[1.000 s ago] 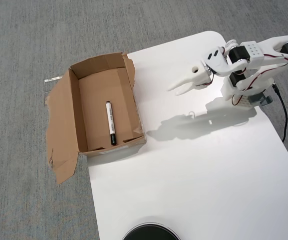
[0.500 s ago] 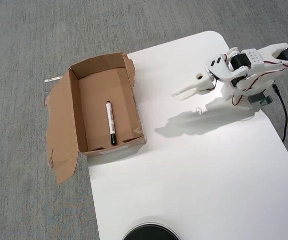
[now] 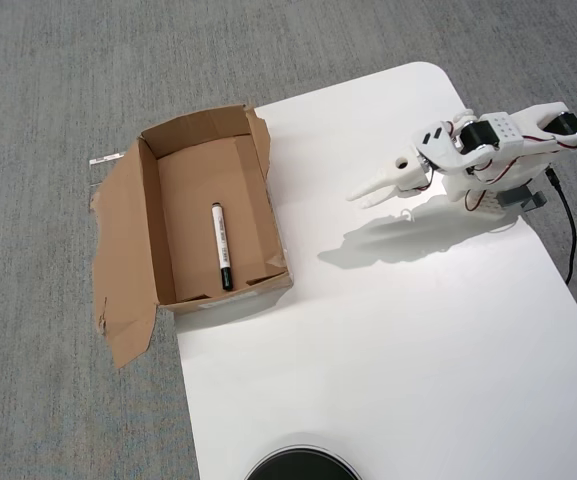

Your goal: Grasp a pen and put it in the box.

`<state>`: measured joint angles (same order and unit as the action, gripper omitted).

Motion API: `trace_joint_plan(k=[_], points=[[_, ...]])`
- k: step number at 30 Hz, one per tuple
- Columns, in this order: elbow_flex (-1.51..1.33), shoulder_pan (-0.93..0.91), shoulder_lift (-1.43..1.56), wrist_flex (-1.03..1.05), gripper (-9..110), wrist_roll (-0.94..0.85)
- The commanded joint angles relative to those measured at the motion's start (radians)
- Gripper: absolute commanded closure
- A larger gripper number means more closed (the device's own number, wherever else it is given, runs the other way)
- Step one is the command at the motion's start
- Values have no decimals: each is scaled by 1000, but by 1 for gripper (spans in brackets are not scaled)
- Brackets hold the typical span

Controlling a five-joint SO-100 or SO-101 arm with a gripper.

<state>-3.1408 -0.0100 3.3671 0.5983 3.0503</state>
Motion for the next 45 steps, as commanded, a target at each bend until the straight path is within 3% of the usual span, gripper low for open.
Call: trace_joint_plan(k=[1,12,33,45], points=[[-22,-1,61,6,80,8],[-45,-2,64,321,101,8],[-45,-16,66,742,101,10],[-44,-16,66,756,101,10]])
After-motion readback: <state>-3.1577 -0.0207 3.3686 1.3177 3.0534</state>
